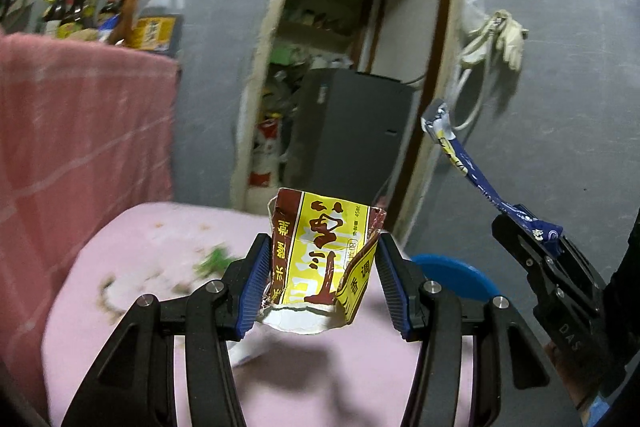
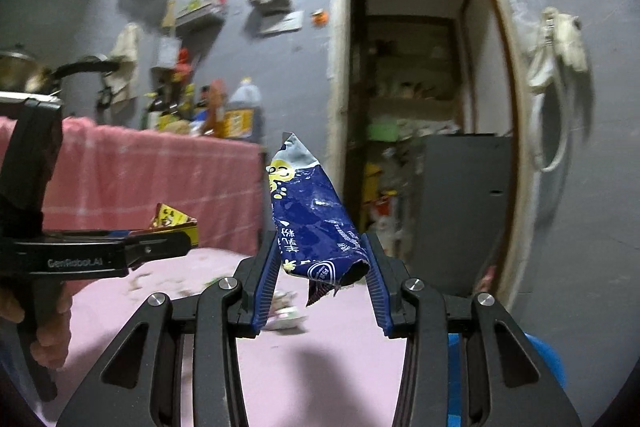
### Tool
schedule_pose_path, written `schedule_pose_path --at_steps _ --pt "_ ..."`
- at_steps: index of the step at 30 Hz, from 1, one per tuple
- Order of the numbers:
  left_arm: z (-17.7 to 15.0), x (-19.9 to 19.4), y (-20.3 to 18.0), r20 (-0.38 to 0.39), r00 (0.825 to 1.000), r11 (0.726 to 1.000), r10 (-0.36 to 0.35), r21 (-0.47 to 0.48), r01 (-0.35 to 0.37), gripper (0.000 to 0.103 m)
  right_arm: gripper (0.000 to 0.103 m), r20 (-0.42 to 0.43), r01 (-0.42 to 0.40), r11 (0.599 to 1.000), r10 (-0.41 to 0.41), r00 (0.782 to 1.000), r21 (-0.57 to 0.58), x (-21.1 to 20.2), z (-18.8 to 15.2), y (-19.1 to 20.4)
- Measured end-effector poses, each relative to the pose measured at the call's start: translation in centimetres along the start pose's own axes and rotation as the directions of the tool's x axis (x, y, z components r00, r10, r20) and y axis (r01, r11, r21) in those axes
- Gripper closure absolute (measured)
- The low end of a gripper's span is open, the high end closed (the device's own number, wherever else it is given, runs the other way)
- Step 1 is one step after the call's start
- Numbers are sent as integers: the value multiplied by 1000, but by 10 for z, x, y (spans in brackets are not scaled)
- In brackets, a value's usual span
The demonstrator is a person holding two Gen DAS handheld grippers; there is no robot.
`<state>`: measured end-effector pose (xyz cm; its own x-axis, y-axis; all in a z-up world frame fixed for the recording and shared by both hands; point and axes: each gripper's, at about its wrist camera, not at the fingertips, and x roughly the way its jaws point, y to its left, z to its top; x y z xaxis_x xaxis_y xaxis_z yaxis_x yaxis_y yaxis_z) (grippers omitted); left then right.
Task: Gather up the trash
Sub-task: 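Lift and carry the yellow bag and blue wrapper over the blue bucket, then open both tools to drop the bag and wrapper into the bucket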
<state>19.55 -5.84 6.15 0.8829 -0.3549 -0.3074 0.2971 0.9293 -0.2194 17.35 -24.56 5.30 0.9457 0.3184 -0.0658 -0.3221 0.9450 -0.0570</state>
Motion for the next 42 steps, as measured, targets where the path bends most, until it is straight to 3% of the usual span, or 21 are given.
schedule_pose_path --at_steps 7,17,23,31,35,39,42 --pt "11 32 -37 13 996 996 -92 10 92 56 64 18 159 986 -160 987 57 -14 1 -54" --pt "20 112 -98 -86 977 981 -193 -5 193 56 64 -117 323 927 -306 945 192 -14 -26 -131" --pt "17 163 -125 -205 959 979 -196 13 203 56 64 -240 384 888 -327 914 254 -7 -54 -165" --pt "-7 211 -132 -358 910 977 -210 -38 210 55 62 -345 412 852 -299 890 324 0 -78 -191" --pt "-14 223 -128 -393 892 975 -222 -75 210 44 59 -369 423 839 -294 882 342 2 -82 -196" --pt "-15 221 -122 -395 889 973 -232 -96 211 41 55 -360 428 834 -302 883 348 -1 -80 -196" --pt "-11 212 -118 -361 904 973 -229 -97 208 39 50 -342 428 836 -314 886 343 -2 -76 -193"
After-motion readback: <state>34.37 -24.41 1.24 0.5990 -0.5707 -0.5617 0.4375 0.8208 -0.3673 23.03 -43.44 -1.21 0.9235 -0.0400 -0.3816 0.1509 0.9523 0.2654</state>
